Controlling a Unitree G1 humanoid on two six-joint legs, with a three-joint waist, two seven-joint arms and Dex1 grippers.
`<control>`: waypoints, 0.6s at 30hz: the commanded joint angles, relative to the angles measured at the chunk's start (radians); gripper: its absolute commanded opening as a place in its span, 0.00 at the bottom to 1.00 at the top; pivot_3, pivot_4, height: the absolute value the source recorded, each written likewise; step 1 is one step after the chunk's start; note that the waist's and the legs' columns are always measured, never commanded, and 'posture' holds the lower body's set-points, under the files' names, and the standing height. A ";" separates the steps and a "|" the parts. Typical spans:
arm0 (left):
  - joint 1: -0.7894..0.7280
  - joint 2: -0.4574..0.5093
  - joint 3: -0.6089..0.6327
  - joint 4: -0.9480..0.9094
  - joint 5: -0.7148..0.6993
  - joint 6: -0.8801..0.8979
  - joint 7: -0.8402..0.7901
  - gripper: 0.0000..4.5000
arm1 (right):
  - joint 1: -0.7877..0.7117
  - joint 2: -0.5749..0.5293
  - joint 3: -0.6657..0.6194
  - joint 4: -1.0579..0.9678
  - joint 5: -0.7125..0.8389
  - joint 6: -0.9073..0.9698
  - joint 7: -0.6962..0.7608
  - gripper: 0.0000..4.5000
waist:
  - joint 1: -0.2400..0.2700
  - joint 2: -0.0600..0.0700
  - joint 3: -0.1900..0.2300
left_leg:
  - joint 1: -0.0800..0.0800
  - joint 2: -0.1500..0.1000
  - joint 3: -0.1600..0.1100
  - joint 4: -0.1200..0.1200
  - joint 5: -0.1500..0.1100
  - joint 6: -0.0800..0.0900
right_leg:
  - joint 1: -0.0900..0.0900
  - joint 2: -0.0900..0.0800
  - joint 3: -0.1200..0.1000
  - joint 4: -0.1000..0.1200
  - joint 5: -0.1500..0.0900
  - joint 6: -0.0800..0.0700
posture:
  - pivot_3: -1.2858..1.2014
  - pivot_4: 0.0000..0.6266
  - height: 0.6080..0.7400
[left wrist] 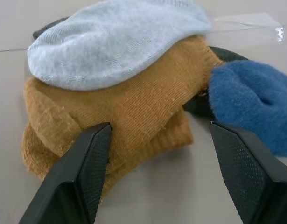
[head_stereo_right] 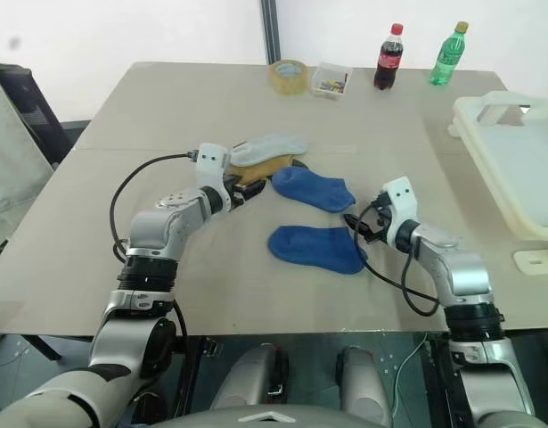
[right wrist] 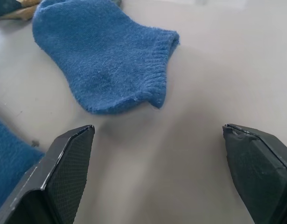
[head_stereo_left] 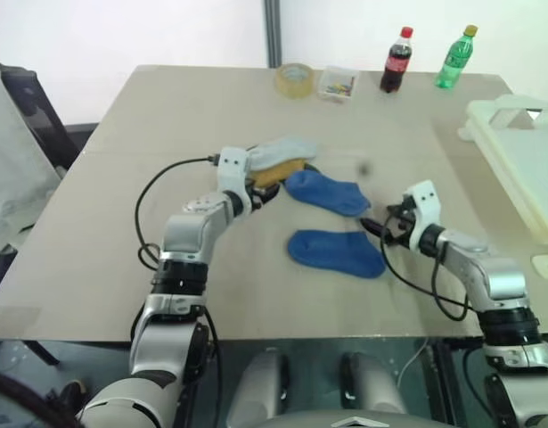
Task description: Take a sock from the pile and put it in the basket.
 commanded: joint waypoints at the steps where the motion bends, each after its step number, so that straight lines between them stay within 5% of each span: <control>1: -0.011 -0.009 -0.009 0.004 0.009 -0.019 0.005 0.82 | -0.027 0.004 0.001 0.019 -0.019 0.015 -0.016 0.99 | 0.001 0.000 0.000 | 0.000 0.000 0.000 0.000 0.000 0.000 | 0.000 0.000 0.000 0.000 0.000 0.000 | 0.52 0.24 1.00; 17: -0.013 -0.012 -0.045 0.040 0.035 -0.039 -0.027 0.82 | -0.028 0.117 -0.095 -0.031 0.057 0.123 -0.088 0.99 | 0.002 0.000 -0.001 | 0.001 0.001 0.000 0.000 0.000 0.000 | 0.001 0.000 0.000 0.000 0.000 0.000 | 0.52 0.24 1.00; 18: -0.014 -0.013 -0.047 0.042 0.036 -0.040 -0.028 0.82 | -0.028 0.114 -0.095 -0.029 0.056 0.123 -0.088 0.88 | 0.002 0.000 -0.001 | 0.001 0.001 0.000 0.000 0.000 0.000 | 0.001 0.000 0.000 0.000 0.000 0.000 | 0.52 0.24 1.00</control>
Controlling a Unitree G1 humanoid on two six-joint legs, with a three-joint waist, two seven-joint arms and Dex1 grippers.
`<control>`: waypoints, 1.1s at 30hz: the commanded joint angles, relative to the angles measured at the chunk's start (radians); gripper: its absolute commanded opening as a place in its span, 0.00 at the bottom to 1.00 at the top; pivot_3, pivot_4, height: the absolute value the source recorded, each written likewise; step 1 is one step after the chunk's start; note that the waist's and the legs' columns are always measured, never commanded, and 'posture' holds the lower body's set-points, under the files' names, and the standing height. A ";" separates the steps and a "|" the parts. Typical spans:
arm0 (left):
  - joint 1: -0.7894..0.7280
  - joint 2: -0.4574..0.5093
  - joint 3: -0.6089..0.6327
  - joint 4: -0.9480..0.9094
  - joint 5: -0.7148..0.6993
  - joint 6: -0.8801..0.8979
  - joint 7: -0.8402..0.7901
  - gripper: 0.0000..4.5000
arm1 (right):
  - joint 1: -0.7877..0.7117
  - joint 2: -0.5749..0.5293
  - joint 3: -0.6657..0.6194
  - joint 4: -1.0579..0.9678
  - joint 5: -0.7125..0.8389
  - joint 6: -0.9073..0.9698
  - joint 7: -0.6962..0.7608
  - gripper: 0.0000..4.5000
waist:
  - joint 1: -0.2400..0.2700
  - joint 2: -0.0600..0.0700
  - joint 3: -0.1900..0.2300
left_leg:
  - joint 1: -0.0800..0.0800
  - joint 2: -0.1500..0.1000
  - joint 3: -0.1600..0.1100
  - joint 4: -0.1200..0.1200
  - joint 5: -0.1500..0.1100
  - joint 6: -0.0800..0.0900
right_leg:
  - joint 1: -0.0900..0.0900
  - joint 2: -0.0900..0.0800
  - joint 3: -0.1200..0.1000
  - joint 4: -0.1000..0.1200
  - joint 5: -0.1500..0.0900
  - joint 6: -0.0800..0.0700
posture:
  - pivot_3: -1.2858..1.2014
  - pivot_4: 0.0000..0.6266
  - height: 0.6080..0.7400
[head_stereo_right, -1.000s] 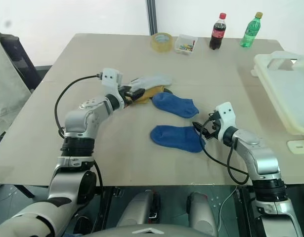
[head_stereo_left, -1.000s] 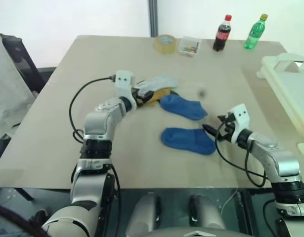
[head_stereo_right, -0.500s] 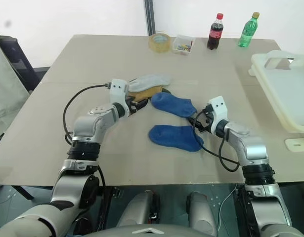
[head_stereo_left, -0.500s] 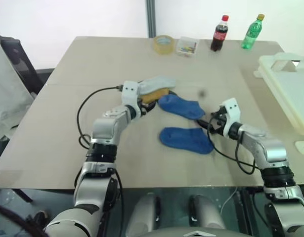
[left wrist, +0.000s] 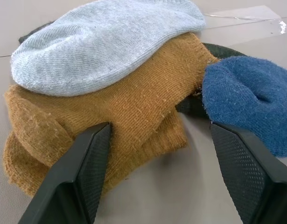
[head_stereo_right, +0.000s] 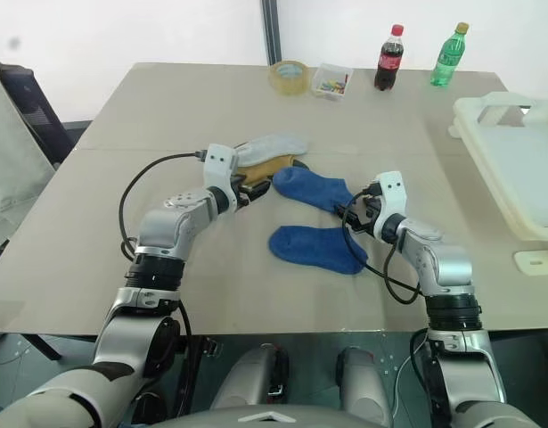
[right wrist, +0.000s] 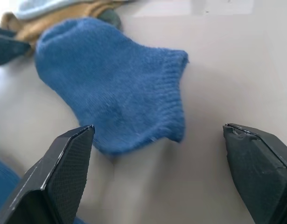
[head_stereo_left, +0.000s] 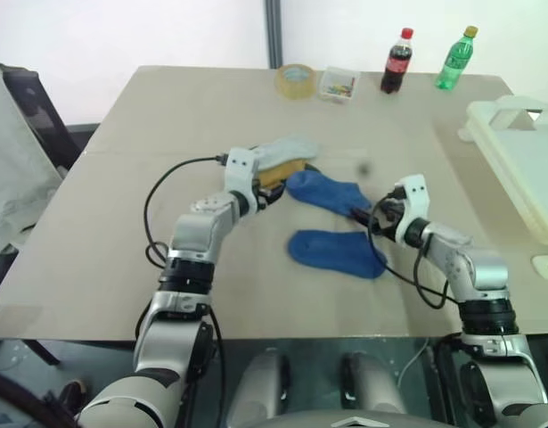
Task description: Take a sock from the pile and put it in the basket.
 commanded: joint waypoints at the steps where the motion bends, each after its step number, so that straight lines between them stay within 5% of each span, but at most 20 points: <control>1: -0.009 -0.007 -0.012 0.016 0.001 -0.004 -0.013 0.82 | 0.000 -0.003 -0.009 -0.016 0.014 0.017 -0.001 0.83 | 0.000 0.000 0.000 | 0.000 0.000 0.000 0.000 0.000 0.000 | 0.000 0.000 0.000 0.000 0.000 0.000 | 0.52 0.24 1.00; 8: -0.016 -0.026 -0.022 0.005 0.000 0.003 -0.021 0.82 | 0.006 -0.022 0.028 -0.003 -0.022 -0.011 0.011 0.06 | 0.001 0.000 0.000 | 0.000 0.000 0.000 0.000 0.000 0.000 | 0.000 0.000 0.000 0.000 0.000 0.000 | 0.52 0.24 1.00; 9: -0.018 -0.029 -0.022 0.002 -0.001 0.006 -0.021 0.82 | 0.007 -0.021 0.029 -0.002 -0.022 -0.013 0.011 0.01 | 0.001 0.000 0.000 | 0.000 0.000 0.000 0.000 0.000 0.000 | 0.000 0.000 0.000 0.000 0.000 0.000 | 0.52 0.24 1.00; 22: -0.022 -0.056 -0.061 -0.006 0.011 -0.004 -0.050 0.82 | 0.008 -0.014 0.040 0.009 -0.044 -0.036 0.007 0.01 | 0.000 0.000 0.000 | 0.000 0.000 0.000 0.000 0.000 0.000 | 0.000 0.000 0.000 0.000 0.000 0.000 | 0.52 0.24 1.00; 33: -0.147 -0.024 0.036 0.287 0.083 -0.285 0.138 0.82 | 0.053 -0.093 0.026 -0.015 -0.057 -0.056 0.037 0.01 | 0.001 0.000 0.000 | -0.001 0.000 0.000 0.000 -0.001 0.001 | 0.000 0.000 0.000 -0.001 0.000 0.000 | 0.52 0.24 1.00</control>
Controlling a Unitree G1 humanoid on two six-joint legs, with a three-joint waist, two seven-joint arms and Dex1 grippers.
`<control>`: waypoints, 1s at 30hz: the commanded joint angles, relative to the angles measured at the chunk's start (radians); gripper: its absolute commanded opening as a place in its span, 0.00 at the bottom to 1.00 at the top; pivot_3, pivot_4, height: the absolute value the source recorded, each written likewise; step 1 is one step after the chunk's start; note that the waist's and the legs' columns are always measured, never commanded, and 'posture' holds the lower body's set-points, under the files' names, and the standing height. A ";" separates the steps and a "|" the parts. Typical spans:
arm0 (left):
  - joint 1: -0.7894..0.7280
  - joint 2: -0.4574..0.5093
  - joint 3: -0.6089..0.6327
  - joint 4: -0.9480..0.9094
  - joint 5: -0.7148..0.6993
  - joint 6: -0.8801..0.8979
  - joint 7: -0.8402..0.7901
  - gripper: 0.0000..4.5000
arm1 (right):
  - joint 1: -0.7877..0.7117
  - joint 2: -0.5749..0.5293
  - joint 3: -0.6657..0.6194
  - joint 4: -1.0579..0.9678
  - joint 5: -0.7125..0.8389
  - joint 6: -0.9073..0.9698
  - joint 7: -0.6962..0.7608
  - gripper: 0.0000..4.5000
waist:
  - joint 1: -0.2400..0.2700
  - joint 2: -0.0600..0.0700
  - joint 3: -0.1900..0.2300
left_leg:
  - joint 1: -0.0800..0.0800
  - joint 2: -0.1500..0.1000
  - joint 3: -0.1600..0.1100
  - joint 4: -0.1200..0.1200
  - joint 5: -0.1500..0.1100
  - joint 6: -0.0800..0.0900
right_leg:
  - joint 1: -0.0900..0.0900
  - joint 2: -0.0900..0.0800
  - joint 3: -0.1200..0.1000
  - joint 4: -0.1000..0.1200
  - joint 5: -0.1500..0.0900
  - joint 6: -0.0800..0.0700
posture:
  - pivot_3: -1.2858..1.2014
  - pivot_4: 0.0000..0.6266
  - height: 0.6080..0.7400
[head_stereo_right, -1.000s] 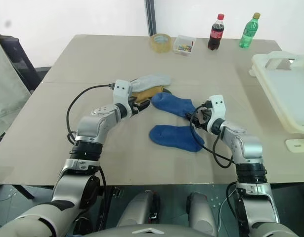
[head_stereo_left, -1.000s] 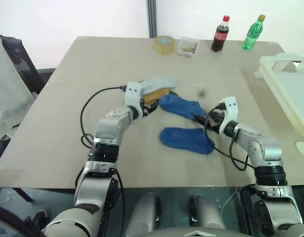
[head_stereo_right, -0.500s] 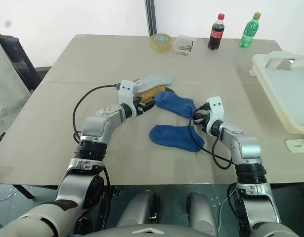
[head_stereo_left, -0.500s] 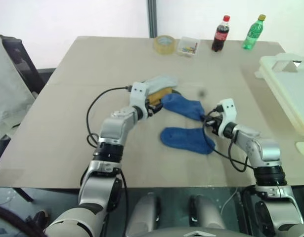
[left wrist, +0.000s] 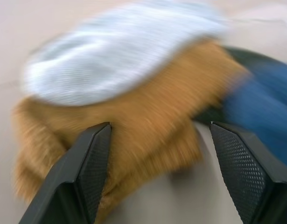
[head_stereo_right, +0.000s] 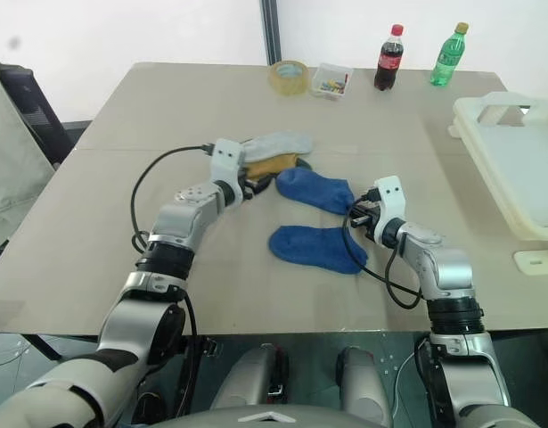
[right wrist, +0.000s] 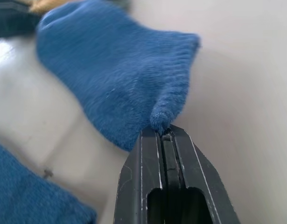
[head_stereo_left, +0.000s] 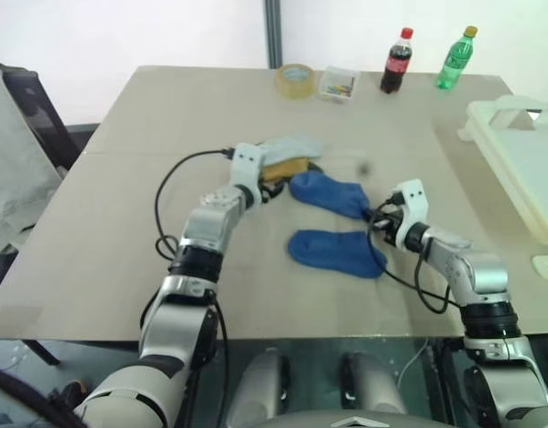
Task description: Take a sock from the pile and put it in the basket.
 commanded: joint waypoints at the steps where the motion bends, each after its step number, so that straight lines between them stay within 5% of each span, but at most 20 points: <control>1: -0.019 -0.027 0.020 -0.026 -0.013 -0.035 0.016 0.82 | 0.020 -0.041 -0.017 -0.010 -0.020 -0.020 0.005 0.01 | 0.003 0.000 0.000 | 0.000 0.000 0.000 0.000 0.000 0.000 | 0.000 0.000 0.000 0.000 0.000 0.000 | 0.52 0.24 1.00; 13: 0.143 -0.010 -0.137 -0.476 -0.136 0.371 -0.246 0.82 | 0.016 -0.016 0.003 -0.011 -0.029 -0.041 -0.012 0.01 | -0.015 0.000 0.000 | -0.001 0.001 0.000 -0.001 0.000 0.000 | 0.000 0.000 -0.001 0.000 0.000 0.000 | 0.52 0.24 1.00; 27: 0.185 -0.032 -0.177 -0.515 -0.084 0.437 -0.153 0.82 | 0.015 -0.016 0.003 -0.007 -0.041 -0.054 -0.001 0.01 | -0.018 0.000 0.000 | 0.000 0.001 -0.001 -0.001 0.000 0.000 | 0.000 -0.001 0.000 0.000 0.000 0.000 | 0.52 0.24 1.00; 30: 0.165 -0.075 -0.132 -0.453 -0.081 0.428 -0.097 0.63 | 0.009 -0.013 0.003 -0.002 -0.043 -0.061 0.000 0.00 | -0.016 0.000 0.000 | 0.000 0.001 -0.001 -0.001 0.000 0.000 | 0.000 -0.001 0.000 0.000 0.000 0.000 | 0.52 0.24 1.00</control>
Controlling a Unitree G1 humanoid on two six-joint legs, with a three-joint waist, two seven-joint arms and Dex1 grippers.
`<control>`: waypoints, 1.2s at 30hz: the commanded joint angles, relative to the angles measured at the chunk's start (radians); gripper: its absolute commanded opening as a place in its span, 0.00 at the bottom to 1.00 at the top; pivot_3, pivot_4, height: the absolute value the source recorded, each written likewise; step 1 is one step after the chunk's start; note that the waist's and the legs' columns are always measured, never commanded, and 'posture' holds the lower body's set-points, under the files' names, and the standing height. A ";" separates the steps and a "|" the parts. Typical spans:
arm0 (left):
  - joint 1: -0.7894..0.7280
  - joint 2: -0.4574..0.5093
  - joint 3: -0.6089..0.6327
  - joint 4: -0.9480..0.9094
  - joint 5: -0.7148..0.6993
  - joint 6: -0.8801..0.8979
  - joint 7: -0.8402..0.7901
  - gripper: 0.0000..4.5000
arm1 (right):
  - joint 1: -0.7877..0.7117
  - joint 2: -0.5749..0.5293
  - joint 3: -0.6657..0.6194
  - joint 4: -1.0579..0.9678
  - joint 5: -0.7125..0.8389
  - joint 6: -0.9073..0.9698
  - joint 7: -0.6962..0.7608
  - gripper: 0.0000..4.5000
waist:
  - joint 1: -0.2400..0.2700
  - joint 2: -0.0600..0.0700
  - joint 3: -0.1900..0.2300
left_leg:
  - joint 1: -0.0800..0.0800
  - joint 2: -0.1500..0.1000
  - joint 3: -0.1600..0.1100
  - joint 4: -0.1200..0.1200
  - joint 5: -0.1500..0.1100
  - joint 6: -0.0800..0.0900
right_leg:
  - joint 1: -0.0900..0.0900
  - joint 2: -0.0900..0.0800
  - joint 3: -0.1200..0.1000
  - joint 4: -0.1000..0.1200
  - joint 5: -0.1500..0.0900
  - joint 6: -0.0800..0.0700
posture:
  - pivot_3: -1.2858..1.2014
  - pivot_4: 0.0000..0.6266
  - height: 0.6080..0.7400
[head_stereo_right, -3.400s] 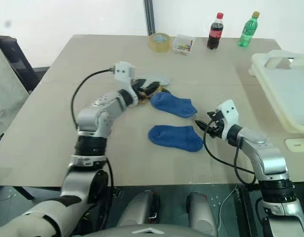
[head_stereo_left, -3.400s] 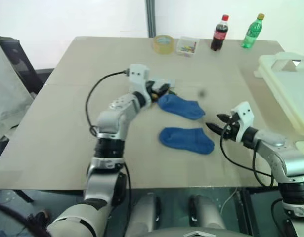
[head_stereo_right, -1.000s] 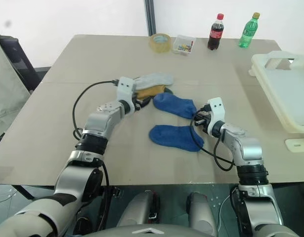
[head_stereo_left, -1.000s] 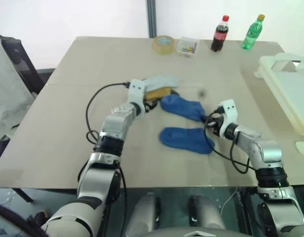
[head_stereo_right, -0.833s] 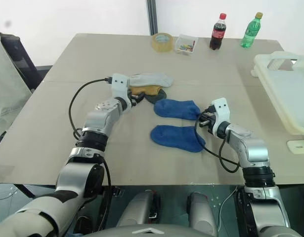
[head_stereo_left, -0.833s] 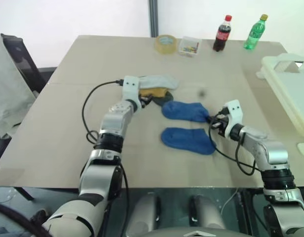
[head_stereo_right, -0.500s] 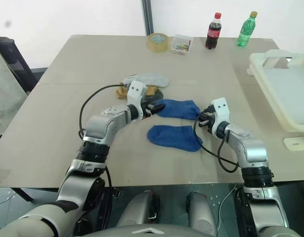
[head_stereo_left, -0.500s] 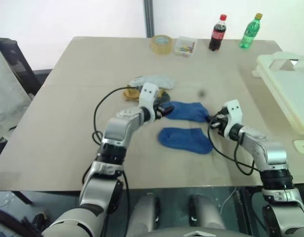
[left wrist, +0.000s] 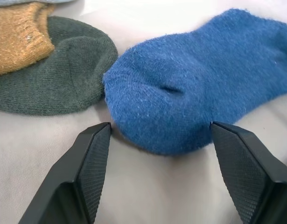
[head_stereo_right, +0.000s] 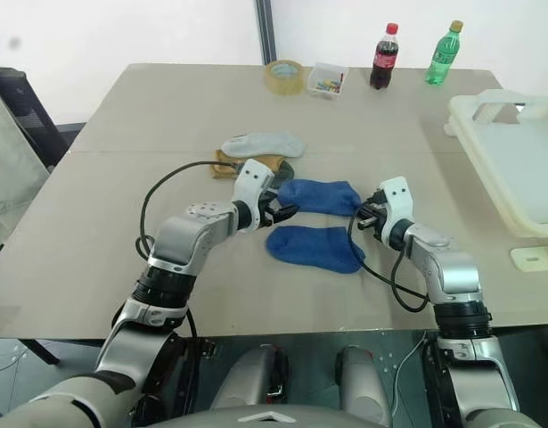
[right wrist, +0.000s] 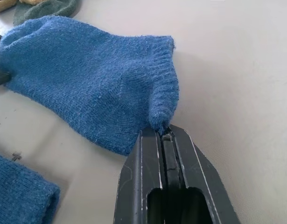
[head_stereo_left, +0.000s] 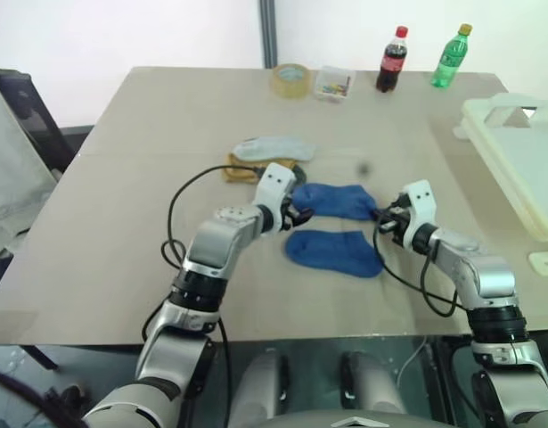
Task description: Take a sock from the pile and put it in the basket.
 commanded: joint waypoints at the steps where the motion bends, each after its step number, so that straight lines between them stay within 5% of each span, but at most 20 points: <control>1: -0.026 -0.045 0.051 0.067 0.000 -0.003 0.064 0.52 | -0.004 -0.001 -0.001 0.002 -0.006 -0.020 0.003 0.00 | 0.001 0.000 0.000 | 0.000 0.000 0.000 0.000 0.000 0.000 | 0.000 0.000 0.000 0.000 0.000 0.000 | 0.52 0.24 1.00; 6: -0.025 -0.080 0.093 0.074 -0.007 0.012 0.100 0.01 | 0.000 -0.002 0.000 0.002 -0.007 -0.027 0.003 0.00 | 0.000 0.000 0.000 | 0.000 0.000 0.000 0.000 0.000 0.000 | 0.000 0.000 0.000 0.000 0.000 0.000 | 0.52 0.24 1.00; 13: 0.055 -0.076 0.117 -0.128 -0.067 0.068 0.075 0.00 | -0.006 -0.017 0.001 -0.050 -0.006 -0.019 0.000 0.00 | -0.005 0.000 0.000 | 0.000 0.000 0.000 0.000 0.000 0.000 | 0.000 0.000 0.000 0.000 0.000 0.000 | 0.52 0.24 1.00; 24: 0.226 -0.113 0.194 -0.650 -0.234 0.285 0.135 0.00 | 0.052 -0.044 -0.034 -0.452 0.170 0.246 0.008 0.00 | -0.003 0.000 0.000 | -0.002 0.001 0.000 -0.001 0.000 0.000 | -0.003 -0.001 0.000 0.000 0.000 0.000 | 0.52 0.24 1.00; 36: 0.339 0.017 0.229 -0.942 -0.301 0.513 0.175 0.00 | 0.051 -0.175 -0.093 -0.590 0.376 0.422 0.049 0.00 | -0.004 0.000 0.000 | -0.001 0.001 0.000 -0.001 0.000 0.000 | -0.002 0.000 0.000 0.000 -0.003 -0.004 | 0.52 0.24 1.00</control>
